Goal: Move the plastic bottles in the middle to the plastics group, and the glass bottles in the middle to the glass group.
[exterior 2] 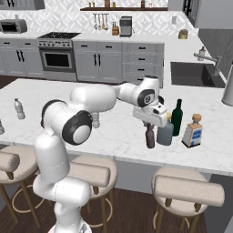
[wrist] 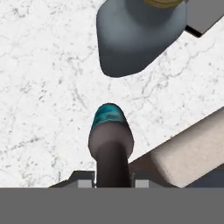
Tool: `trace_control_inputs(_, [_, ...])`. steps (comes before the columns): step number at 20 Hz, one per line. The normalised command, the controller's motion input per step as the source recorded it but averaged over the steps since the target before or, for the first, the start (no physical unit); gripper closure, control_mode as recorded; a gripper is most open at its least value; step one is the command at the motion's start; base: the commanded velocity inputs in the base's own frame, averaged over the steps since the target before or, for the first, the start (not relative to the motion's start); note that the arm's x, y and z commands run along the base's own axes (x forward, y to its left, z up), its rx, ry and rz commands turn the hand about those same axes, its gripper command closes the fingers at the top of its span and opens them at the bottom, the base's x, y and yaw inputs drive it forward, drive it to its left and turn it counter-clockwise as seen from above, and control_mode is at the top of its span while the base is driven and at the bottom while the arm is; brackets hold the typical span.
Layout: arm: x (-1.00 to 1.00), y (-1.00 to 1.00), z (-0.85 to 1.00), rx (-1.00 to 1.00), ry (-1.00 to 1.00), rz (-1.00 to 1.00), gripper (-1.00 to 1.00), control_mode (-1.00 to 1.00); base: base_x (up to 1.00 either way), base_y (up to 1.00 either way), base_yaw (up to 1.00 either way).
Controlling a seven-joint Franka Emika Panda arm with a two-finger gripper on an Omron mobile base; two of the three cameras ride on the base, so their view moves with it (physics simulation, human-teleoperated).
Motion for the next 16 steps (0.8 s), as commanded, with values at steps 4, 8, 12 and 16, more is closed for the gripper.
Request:
trace_control_inputs(4, [0.42,-0.26,-0.24,0.01,0.00,-0.02,1.00,-1.00,0.00,0.00,0.00])
trace_control_inputs(8, [0.27,-0.21,-0.39,0.02,0.00,0.00,1.00,-1.00,0.00,0.00,0.00])
trace_control_inputs(12, [0.21,-0.14,-0.43,0.02,0.00,0.00,1.00,-1.00,0.00,0.00,0.00])
trace_control_inputs(16, [0.19,-0.10,-0.37,0.00,0.00,0.00,1.00,-1.00,0.00,0.00,0.00])
